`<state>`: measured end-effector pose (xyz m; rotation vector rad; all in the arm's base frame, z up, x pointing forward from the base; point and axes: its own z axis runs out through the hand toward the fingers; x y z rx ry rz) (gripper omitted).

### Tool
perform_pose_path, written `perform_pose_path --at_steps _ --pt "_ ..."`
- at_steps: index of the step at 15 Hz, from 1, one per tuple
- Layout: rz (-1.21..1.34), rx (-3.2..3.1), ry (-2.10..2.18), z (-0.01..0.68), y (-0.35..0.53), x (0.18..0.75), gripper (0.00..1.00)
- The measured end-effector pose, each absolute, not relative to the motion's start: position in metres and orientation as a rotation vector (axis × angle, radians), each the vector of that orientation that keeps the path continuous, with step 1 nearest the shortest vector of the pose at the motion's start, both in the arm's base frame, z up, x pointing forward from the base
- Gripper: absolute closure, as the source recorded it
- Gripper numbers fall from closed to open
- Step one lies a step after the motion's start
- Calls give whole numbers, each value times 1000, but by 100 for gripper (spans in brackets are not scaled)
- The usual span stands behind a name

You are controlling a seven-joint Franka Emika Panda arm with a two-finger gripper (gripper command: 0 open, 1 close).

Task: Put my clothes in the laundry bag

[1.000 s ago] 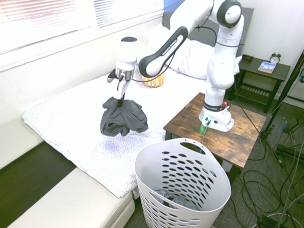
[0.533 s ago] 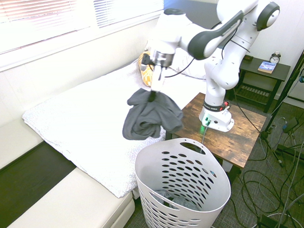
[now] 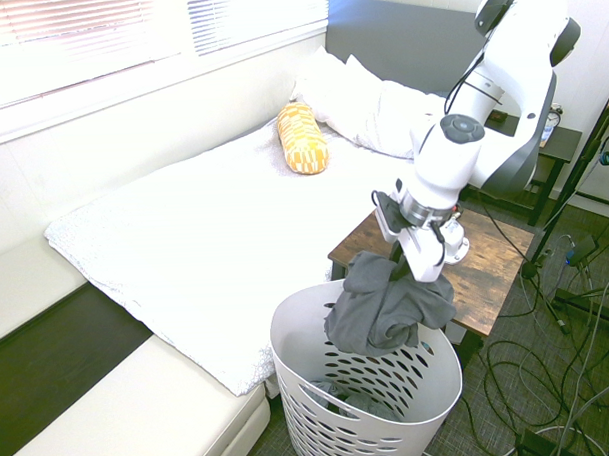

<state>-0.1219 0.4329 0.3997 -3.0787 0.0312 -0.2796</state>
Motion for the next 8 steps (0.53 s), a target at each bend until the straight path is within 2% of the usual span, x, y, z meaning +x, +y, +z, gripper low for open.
perform_pose_path --at_steps 1,8 --pt "-266 -3097 28 387 437 -123 0" --pt "-209 -3159 30 355 453 -109 0"
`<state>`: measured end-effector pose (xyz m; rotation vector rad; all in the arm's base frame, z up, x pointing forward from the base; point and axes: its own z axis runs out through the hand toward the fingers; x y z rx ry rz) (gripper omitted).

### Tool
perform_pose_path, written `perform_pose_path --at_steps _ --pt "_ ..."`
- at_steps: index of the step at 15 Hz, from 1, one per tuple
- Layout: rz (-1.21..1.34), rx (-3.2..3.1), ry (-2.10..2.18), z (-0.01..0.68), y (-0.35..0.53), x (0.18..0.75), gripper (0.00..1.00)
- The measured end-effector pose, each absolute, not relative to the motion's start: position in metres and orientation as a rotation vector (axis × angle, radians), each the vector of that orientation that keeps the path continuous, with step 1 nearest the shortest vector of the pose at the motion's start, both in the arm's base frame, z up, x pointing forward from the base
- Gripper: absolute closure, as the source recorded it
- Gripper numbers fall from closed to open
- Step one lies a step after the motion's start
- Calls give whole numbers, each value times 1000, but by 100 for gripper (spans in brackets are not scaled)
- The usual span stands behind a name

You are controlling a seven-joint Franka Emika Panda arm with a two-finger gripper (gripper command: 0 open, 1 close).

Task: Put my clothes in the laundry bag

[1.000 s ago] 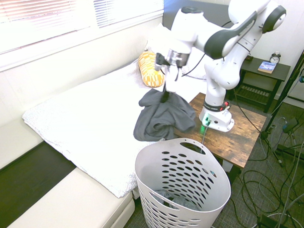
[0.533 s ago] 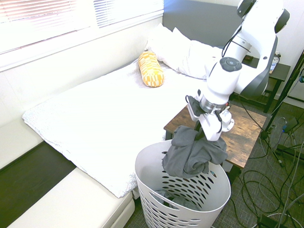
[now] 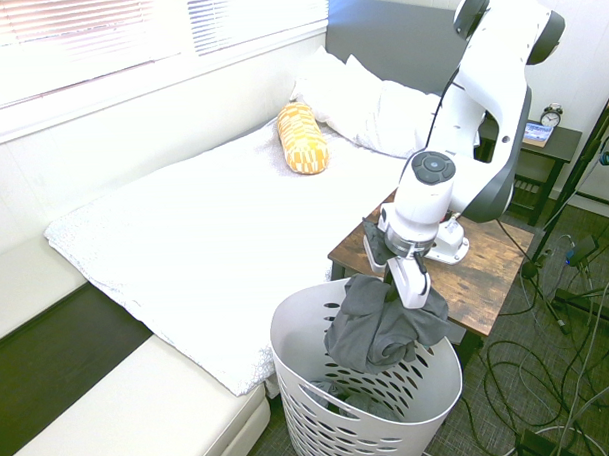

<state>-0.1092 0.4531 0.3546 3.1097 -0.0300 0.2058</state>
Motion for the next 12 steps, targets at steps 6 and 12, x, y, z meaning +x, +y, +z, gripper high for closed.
perform_pose_path --at_steps 6,12 --pt "208 3108 -86 356 457 -89 0" --pt "230 3092 -327 364 429 78 0"
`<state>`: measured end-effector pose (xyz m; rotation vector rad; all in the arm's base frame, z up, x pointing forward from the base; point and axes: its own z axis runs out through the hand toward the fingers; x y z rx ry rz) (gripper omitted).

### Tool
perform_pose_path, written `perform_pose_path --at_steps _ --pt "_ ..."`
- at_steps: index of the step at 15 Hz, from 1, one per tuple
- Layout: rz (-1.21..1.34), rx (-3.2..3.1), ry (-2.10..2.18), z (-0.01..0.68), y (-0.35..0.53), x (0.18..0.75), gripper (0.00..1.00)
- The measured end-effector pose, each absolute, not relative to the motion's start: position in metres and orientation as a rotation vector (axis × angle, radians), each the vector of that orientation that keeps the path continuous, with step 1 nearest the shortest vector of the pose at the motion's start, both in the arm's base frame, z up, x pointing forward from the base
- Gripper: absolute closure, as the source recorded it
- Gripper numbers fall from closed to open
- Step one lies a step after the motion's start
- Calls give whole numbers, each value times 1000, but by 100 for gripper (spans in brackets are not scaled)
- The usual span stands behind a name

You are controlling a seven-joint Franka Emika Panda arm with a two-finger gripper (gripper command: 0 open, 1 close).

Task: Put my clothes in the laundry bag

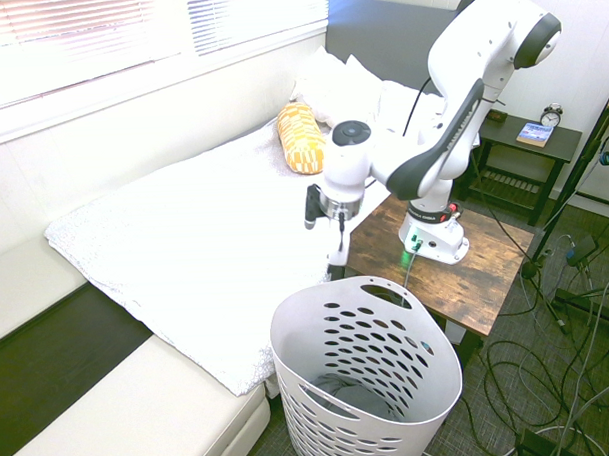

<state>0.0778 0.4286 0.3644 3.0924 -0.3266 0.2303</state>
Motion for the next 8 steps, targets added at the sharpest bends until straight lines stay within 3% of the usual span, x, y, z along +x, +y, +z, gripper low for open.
perform_pose_path --at_steps 8 --pt "388 2952 -750 380 203 334 0"
